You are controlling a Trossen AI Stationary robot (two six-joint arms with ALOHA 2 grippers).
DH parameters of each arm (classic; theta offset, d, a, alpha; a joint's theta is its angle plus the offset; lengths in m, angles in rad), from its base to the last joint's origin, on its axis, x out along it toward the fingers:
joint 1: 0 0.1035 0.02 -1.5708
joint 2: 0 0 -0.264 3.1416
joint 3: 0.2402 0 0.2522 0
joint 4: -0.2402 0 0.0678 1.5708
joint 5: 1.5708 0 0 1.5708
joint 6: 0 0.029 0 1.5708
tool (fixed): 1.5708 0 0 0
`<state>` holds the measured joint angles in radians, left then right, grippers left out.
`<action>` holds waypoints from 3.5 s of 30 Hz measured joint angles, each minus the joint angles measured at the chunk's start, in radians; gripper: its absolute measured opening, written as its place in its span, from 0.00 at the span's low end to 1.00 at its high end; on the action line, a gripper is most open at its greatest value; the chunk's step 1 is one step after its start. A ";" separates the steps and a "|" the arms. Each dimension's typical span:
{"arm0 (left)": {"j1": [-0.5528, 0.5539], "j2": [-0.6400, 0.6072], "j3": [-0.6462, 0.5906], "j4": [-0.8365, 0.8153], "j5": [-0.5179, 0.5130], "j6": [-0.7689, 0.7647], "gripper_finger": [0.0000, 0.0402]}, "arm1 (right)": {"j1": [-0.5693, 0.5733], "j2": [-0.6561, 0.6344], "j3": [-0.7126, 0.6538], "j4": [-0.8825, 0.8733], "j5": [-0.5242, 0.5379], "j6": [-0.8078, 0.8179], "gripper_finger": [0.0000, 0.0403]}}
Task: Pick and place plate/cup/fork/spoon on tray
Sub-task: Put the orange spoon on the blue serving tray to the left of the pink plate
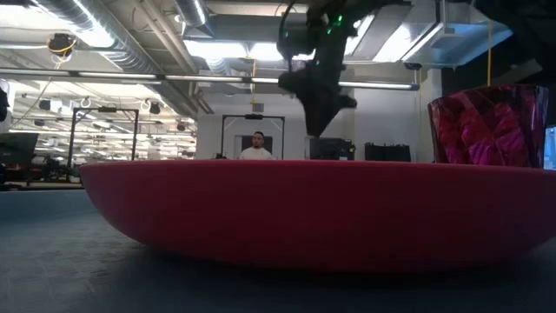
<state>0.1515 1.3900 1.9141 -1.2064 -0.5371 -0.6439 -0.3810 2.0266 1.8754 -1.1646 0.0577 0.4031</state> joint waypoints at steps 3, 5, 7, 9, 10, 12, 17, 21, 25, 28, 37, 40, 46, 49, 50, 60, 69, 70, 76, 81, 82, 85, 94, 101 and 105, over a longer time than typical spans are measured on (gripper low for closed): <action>0.006 -0.027 0.001 0.002 0.002 0.021 0.20 | -0.006 0.042 0.000 0.052 -0.023 0.035 0.22; 0.006 -0.040 0.000 0.001 0.001 0.047 0.20 | -0.006 0.066 0.000 0.066 -0.026 0.047 0.22; 0.006 -0.045 0.001 0.001 0.001 0.053 0.20 | -0.007 0.091 0.000 0.068 -0.027 0.084 0.22; 0.006 -0.051 0.000 -0.011 0.005 0.055 0.20 | -0.006 0.121 0.000 0.061 -0.029 0.092 0.22; 0.006 -0.054 0.000 -0.017 0.004 0.060 0.20 | -0.007 0.136 0.000 0.053 -0.029 0.090 0.22; 0.006 -0.058 0.000 -0.016 0.001 0.093 0.20 | -0.007 0.160 0.000 0.028 -0.028 0.090 0.22; 0.006 -0.055 0.000 -0.015 0.004 0.105 0.20 | -0.010 0.177 0.000 -0.008 0.024 0.094 0.22; 0.006 -0.054 0.000 -0.015 0.002 0.105 0.20 | -0.013 0.177 0.000 -0.050 0.101 0.091 0.22; 0.006 -0.054 0.000 -0.013 0.002 0.105 0.20 | -0.027 0.187 0.000 -0.062 0.105 0.093 0.22; 0.006 -0.054 0.000 -0.013 0.002 0.105 0.20 | -0.031 0.214 0.000 -0.066 0.073 0.093 0.22; 0.006 -0.054 0.000 -0.012 -0.001 0.104 0.20 | -0.034 0.260 0.000 -0.061 0.044 0.076 0.22; 0.006 -0.054 0.000 -0.011 -0.001 0.104 0.20 | -0.036 0.273 0.000 -0.061 0.045 0.061 0.22; 0.006 -0.054 0.000 -0.011 -0.001 0.103 0.20 | -0.034 0.280 0.000 -0.059 0.028 0.059 0.22; 0.006 -0.054 0.000 -0.011 -0.001 0.103 0.20 | -0.035 0.280 0.000 -0.053 0.017 0.059 0.22; 0.006 -0.054 0.000 -0.011 -0.001 0.103 0.20 | -0.035 0.279 0.000 -0.047 0.017 0.059 0.22; 0.006 -0.054 0.000 -0.012 -0.001 0.103 0.20 | -0.035 0.293 0.000 -0.009 -0.008 0.059 0.22; 0.006 -0.054 0.000 -0.012 0.000 0.104 0.20 | -0.035 0.293 0.000 0.039 -0.081 0.056 0.22; 0.006 -0.054 0.000 -0.012 0.000 0.105 0.20 | -0.035 0.293 0.000 0.052 -0.087 0.056 0.22; 0.006 -0.054 0.000 -0.012 0.000 0.105 0.20 | -0.035 0.294 0.000 0.070 -0.089 0.056 0.22; 0.006 -0.054 0.000 -0.013 0.000 0.106 0.20 | -0.035 0.294 0.000 0.086 -0.140 0.056 0.22; 0.006 -0.054 0.000 -0.013 0.000 0.107 0.20 | -0.035 0.294 0.000 0.097 -0.156 0.056 0.22; 0.006 -0.054 0.000 -0.013 0.000 0.107 0.20 | -0.032 0.293 0.000 0.140 -0.179 0.039 0.22; 0.006 -0.054 0.000 -0.017 0.000 0.107 0.20 | -0.025 0.293 0.001 0.210 -0.218 -0.031 0.22; 0.036 -0.054 0.000 -0.072 0.047 0.086 0.20 | -0.028 0.195 0.036 0.185 -0.202 -0.079 0.22; 0.094 -0.043 -0.002 -0.116 0.103 0.056 0.20 | -0.029 0.073 0.037 0.181 -0.141 -0.101 0.22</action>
<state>0.2452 1.3466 1.9125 -1.3226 -0.4340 -0.5880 -0.4096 2.0996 1.9125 -0.9832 -0.0838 0.3018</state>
